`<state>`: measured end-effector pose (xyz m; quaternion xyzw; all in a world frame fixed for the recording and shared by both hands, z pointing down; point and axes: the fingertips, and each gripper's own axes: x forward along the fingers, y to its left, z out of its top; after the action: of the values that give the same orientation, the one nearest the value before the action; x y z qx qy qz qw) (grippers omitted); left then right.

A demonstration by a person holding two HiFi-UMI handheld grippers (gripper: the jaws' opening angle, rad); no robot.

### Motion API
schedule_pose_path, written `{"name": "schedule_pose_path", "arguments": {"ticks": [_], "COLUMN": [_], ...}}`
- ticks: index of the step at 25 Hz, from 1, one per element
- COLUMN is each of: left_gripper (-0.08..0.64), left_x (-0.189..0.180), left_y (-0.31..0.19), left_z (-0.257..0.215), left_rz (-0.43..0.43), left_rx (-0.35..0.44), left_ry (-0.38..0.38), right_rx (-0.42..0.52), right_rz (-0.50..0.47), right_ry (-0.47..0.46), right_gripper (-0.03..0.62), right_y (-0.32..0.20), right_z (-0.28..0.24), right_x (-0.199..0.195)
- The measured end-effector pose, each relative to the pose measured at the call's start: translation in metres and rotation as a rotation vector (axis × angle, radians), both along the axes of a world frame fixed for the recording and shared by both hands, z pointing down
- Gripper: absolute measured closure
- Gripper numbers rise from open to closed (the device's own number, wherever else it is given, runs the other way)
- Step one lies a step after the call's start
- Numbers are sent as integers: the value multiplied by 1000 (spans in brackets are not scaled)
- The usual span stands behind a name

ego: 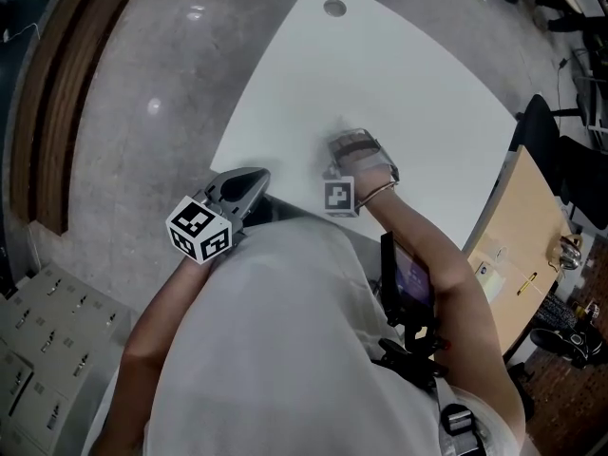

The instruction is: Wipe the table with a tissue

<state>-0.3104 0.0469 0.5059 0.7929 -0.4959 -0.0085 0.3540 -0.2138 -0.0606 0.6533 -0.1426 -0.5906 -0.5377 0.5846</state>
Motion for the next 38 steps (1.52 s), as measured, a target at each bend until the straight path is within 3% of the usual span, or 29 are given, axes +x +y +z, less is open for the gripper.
{"name": "schedule_pose_path", "arguments": {"ticks": [3,5,11,13,15,18,26,31,38], "left_gripper": [554,554,554,554,554,554,554,554,554], "left_x": [2,3,4,6,7,7,-3,-3,1], "left_y": [-5,-9,-15,-15,-14,-12,-3,0,-5], "left_z": [-2,-3,-4,-3,-3,-3,-4,-3,-7], "left_rz": [13,22,45,52,54,52,32,50,110], "left_rx": [5,9,10,8,6,5,-2,0,21], "left_ry": [-1,-2,-4,-5,-6,-9,-19,-16,-12], "right_rx": [-204,-277,-447,-478,-506,-524,-458,-572,-736], "right_rz": [96,204,805,936,990,971,769,677,651], "right_ry": [-92,-189,-497,-548,-585,-581,-448,-401,-344], "right_gripper": [569,569,569,569,569,569,569,569,569], "right_y": [13,8,-54,-72,-80,-75,-21,29,67], "right_z": [-5,-16,-36,-34,-33,-28,-8,-7,-11], "right_x": [2,2,43,59,60,46,0,-20,-5]}}
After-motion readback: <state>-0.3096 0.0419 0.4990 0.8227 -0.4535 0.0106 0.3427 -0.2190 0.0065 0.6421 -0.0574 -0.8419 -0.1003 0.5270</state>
